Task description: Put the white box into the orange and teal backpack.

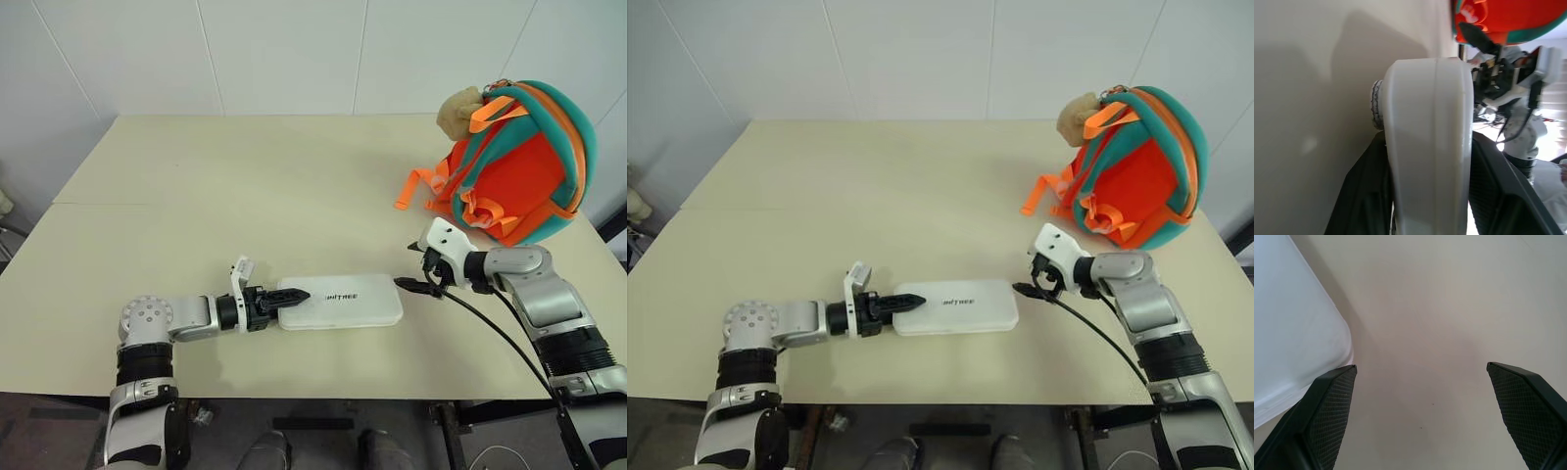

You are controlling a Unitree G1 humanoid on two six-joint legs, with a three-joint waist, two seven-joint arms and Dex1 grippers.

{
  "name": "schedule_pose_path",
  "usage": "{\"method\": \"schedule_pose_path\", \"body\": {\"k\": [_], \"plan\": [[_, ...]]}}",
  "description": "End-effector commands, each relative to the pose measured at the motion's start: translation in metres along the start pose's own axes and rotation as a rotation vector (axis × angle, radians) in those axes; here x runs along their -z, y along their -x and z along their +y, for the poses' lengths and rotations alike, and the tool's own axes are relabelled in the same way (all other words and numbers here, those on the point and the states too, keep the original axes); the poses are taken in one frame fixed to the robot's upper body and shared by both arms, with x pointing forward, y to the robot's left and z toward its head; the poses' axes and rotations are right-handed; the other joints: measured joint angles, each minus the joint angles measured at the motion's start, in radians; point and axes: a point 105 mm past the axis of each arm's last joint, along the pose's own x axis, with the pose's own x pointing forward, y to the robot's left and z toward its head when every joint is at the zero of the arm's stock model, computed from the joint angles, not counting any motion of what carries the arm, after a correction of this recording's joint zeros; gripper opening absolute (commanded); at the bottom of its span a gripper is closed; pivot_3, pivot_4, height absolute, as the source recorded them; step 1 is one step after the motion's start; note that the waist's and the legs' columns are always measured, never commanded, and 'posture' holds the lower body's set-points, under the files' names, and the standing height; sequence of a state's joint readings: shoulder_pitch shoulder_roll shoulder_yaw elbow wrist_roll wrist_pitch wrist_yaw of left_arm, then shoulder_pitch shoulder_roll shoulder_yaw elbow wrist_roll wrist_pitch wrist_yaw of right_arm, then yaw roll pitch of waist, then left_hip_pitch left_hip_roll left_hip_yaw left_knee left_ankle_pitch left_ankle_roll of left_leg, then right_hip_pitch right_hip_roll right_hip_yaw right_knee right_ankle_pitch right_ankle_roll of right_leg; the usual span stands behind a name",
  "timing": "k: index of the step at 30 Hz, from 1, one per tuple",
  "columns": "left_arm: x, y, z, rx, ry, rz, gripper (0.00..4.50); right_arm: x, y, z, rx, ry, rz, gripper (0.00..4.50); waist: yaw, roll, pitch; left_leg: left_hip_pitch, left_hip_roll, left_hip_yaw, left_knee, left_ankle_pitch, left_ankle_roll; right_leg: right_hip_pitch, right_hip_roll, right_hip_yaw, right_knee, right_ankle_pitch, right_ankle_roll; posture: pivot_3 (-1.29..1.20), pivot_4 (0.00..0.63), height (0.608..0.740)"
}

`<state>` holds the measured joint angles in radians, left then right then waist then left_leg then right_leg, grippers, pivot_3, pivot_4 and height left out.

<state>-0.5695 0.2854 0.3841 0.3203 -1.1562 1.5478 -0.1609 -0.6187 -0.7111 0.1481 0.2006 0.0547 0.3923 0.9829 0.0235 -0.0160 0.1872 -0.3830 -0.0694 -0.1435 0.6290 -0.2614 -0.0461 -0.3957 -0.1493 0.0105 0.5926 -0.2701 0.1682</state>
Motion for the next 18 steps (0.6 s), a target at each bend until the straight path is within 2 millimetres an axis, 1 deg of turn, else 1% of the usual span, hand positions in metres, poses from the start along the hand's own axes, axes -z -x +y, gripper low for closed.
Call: {"method": "schedule_pose_path", "body": {"k": [1, 5, 10, 13, 18], "plan": [[0.007, -0.003, 0.025, -0.153, -0.027, -0.001, 1.43, -0.019, 0.001, -0.006, 0.014, 0.046, -0.056, 4.5, -0.001, 0.0, 0.0, 0.0, 0.0, 0.0, 0.0, 0.0, 0.0, 0.0, 0.0, 0.0, -0.001, 0.0, 0.0, 0.0, 0.15, 0.74], [0.0, -0.004, 0.02, -0.138, -0.075, -0.043, 1.37, -0.02, 0.001, -0.008, 0.02, 0.049, -0.057, 4.5, -0.002, 0.0, 0.0, 0.0, 0.0, 0.0, 0.0, 0.0, 0.0, 0.0, 0.0, 0.0, -0.001, 0.0, 0.0, 0.0, 0.15, 0.74], [0.001, -0.003, 0.019, -0.135, -0.091, -0.024, 1.37, -0.021, 0.002, -0.01, 0.028, 0.051, -0.059, 4.5, 0.0, -0.001, 0.0, -0.001, 0.0, 0.0, 0.0, -0.001, 0.0, 0.0, 0.0, 0.0, -0.002, 0.0, 0.0, 0.0, 0.15, 0.74], [0.011, 0.005, 0.023, -0.171, -0.091, 0.063, 1.37, -0.02, 0.005, -0.016, 0.049, 0.052, -0.057, 4.5, -0.002, -0.001, 0.0, -0.001, 0.0, 0.0, 0.0, -0.001, 0.001, 0.0, 0.0, 0.0, -0.002, 0.0, 0.0, 0.0, 0.15, 0.74], [0.007, 0.018, 0.027, -0.227, -0.115, 0.096, 1.37, -0.02, 0.011, -0.025, 0.08, 0.057, -0.057, 4.5, -0.013, -0.001, 0.0, -0.001, 0.0, 0.0, -0.001, -0.002, 0.001, 0.0, 0.0, -0.001, -0.003, 0.0, 0.0, 0.0, 0.15, 0.74]]}}
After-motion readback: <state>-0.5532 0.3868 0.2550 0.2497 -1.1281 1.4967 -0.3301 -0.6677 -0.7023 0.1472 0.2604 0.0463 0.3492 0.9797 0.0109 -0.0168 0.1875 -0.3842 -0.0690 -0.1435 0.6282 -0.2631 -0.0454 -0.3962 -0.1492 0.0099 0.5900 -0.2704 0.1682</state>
